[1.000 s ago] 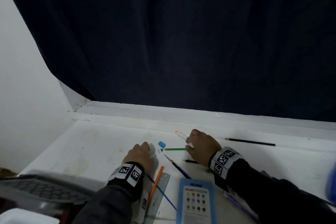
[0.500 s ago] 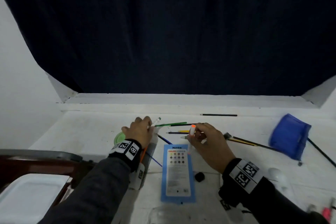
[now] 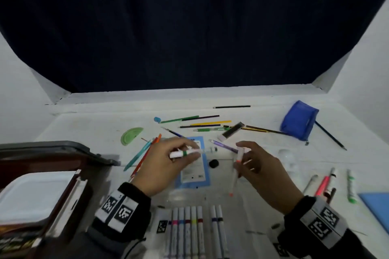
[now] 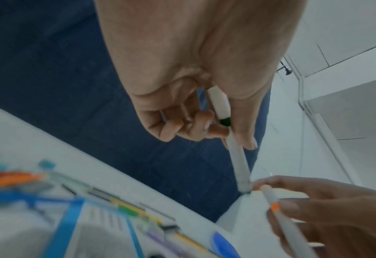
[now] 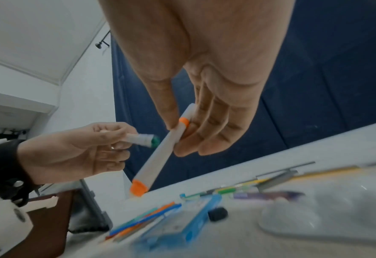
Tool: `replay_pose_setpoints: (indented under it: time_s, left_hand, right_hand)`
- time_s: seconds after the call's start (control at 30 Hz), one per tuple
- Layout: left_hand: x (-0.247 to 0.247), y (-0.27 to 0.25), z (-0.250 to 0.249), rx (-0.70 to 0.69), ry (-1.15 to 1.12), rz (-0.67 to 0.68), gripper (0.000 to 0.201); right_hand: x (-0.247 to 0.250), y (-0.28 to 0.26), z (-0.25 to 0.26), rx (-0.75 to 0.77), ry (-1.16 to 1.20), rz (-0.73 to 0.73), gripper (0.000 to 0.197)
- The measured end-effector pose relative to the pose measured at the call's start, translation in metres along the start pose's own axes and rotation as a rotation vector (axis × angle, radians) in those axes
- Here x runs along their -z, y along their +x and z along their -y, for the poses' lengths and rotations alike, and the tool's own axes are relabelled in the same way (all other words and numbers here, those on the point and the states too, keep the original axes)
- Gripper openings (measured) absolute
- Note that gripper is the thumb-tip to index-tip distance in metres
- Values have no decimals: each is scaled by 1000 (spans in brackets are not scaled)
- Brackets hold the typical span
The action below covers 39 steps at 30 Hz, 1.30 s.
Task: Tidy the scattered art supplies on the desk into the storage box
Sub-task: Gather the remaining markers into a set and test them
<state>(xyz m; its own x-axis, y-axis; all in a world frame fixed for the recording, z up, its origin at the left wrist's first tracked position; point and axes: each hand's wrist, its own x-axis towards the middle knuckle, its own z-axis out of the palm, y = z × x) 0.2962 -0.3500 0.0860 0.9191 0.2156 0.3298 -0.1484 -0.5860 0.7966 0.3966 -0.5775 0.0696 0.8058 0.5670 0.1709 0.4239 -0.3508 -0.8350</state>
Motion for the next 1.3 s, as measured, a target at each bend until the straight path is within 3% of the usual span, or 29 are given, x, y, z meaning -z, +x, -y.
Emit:
replay_pose_setpoints:
  time_s: [0.2, 0.3, 0.5, 0.67, 0.8, 0.97, 1.07, 1.2, 1.3]
  left_hand:
    - [-41, -46, -3, 182, -206, 329, 12]
    - [-62, -52, 0, 227, -147, 430, 33]
    - [-88, -46, 8, 324, -8, 576, 28]
    - [-94, -45, 11, 340, 217, 626, 40]
    - [-94, -45, 11, 341, 257, 622, 43]
    - [-93, -46, 8, 298, 357, 647, 70]
    - [-94, -50, 8, 200, 544, 658, 87]
    - [-97, -50, 9, 161, 637, 672, 80]
    - [-97, -49, 10, 113, 691, 673, 71]
  right_hand:
    - [-9, -42, -23, -144, -36, 240, 30]
    - [-10, -51, -26, -164, -55, 289, 29]
    - [-17, -53, -34, -240, -32, 299, 30]
    - [-19, -52, -39, -267, -81, 309, 30]
    - [-18, -48, -36, -288, -98, 292, 30]
    - [-16, -47, -33, -295, -136, 316, 34]
    - [-17, -46, -31, -284, -282, 413, 51]
    - [-19, -44, -25, -263, -435, 507, 74]
    - [-19, -42, -22, -243, -506, 568, 75]
